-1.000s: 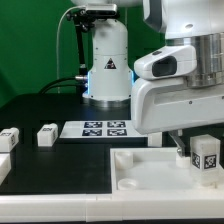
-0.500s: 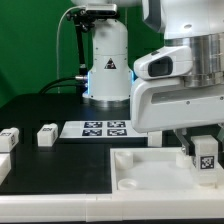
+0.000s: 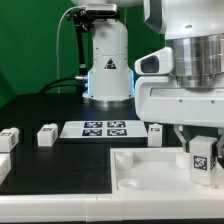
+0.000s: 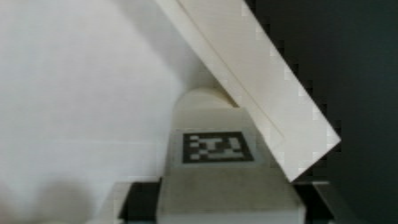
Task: Assemble one leg
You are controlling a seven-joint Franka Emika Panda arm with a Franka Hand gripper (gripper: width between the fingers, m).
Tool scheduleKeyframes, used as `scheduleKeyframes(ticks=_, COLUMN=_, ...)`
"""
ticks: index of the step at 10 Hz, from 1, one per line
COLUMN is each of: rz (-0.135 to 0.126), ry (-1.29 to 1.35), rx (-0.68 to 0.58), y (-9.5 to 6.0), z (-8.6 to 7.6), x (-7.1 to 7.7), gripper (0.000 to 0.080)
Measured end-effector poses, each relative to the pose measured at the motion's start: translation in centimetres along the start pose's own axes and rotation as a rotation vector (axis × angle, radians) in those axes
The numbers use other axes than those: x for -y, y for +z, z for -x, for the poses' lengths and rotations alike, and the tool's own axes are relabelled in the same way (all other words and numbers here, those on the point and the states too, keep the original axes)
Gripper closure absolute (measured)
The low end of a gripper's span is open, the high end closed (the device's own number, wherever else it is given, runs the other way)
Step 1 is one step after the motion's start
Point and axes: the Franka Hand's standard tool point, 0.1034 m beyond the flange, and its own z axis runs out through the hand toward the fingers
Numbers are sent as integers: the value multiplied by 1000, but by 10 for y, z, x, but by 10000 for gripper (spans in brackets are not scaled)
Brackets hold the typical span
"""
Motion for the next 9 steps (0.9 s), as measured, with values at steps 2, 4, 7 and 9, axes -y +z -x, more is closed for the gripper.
scheduleKeyframes(ticks=2, rz=-1, ry=230, rx=2, y=0, z=0, x=0, gripper=508)
scheduleKeyframes(ticks=4, rz=-6, ry=399, rx=10, y=0, z=0, x=0, gripper=508)
scheduleKeyframes(ticks=7, rz=-10, ry=409, rx=15, y=1, z=0, x=0, gripper=399)
scheduleKeyframes(ticks=9, rz=-9, ry=285, rx=13, y=1, z=1, x=0, gripper=252)
